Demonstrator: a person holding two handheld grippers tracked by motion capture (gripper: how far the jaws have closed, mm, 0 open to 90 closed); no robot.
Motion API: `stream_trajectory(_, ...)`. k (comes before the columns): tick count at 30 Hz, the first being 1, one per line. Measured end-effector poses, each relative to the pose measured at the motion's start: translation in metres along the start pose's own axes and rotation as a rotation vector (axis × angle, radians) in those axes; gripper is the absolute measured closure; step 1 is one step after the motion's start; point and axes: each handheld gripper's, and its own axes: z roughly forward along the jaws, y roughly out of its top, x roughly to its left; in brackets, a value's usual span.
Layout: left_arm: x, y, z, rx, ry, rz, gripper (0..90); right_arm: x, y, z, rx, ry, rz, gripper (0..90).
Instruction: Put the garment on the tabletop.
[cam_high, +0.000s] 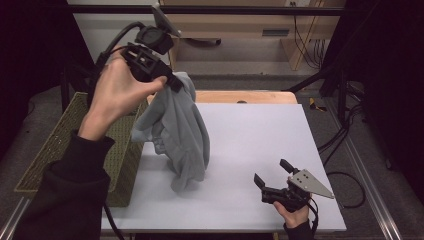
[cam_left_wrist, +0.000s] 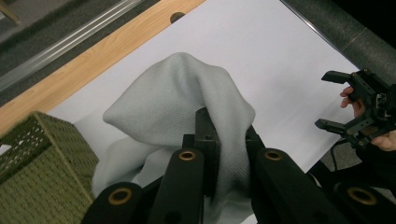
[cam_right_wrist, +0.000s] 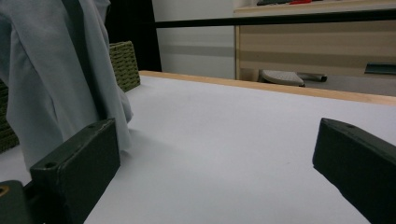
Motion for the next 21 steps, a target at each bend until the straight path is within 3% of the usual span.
stream_trajectory(5, -0.013, 0.006, 0.012, 0.012, -0.019, 0.028, 83.7, 0.000, 0.000, 0.001, -0.007, 0.001, 0.000, 1.0)
stream_trajectory(6, -0.018, 0.008, 0.021, 0.025, -0.030, 0.040, 83.7, 0.001, 0.000, -0.001, -0.002, 0.010, 0.012, 1.0)
stream_trajectory(8, -0.019, 0.008, 0.031, 0.037, -0.046, 0.058, 83.7, 0.000, 0.000, -0.002, 0.006, 0.007, -0.003, 1.0)
stream_trajectory(13, -0.017, 0.004, 0.050, 0.056, -0.063, 0.056, 83.7, -0.001, -0.002, 0.000, 0.002, 0.002, -0.020, 1.0)
stream_trajectory(15, -0.016, 0.000, 0.060, 0.065, -0.074, 0.060, 83.7, -0.001, -0.002, 0.000, 0.005, 0.001, -0.015, 1.1)
stream_trajectory(16, -0.015, -0.005, 0.070, 0.078, -0.082, 0.071, 83.6, 0.000, -0.002, -0.001, 0.015, 0.009, 0.012, 1.0)
stream_trajectory(18, -0.014, -0.008, 0.074, 0.077, -0.091, 0.073, 83.6, -0.002, -0.003, 0.001, 0.002, 0.003, -0.017, 1.0)
stream_trajectory(21, -0.010, -0.019, 0.090, 0.079, -0.111, 0.062, 83.5, -0.001, -0.004, 0.001, 0.020, -0.001, -0.009, 1.1)
